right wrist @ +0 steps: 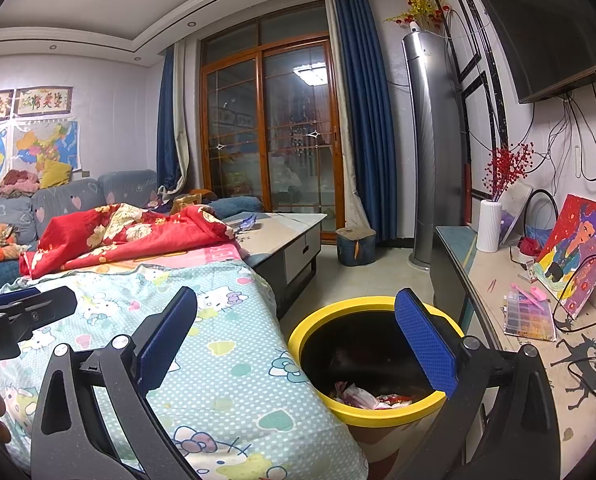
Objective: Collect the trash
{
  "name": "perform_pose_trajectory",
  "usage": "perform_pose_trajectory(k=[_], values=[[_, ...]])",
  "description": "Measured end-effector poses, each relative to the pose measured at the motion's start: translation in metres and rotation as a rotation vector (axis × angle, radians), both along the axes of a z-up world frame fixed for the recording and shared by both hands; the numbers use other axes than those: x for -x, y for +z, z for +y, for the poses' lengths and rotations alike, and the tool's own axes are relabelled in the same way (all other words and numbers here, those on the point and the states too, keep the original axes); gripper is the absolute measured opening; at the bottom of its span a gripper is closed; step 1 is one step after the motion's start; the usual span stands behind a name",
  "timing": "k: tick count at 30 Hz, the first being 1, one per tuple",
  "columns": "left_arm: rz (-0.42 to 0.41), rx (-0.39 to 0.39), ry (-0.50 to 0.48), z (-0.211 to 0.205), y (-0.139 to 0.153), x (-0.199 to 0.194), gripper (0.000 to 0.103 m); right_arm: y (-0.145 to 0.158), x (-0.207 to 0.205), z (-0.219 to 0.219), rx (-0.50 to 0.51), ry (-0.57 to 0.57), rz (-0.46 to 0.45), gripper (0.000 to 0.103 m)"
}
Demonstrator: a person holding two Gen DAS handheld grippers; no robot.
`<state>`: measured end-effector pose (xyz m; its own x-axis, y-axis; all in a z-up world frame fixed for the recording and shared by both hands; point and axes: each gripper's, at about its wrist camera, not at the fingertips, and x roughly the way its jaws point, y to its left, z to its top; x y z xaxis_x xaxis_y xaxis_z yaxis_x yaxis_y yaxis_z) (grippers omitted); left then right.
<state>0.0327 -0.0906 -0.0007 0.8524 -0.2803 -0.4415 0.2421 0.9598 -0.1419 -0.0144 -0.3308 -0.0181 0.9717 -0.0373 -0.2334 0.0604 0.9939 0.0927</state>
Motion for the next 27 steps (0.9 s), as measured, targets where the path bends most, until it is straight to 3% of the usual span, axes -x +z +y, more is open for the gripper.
perform_pose_trajectory(k=[27], values=[[0.009, 0.004, -0.007, -0.0045, -0.0033, 0.003, 0.092, -0.0016, -0.0017, -0.0042, 0.0, -0.005, 0.005, 0.096]])
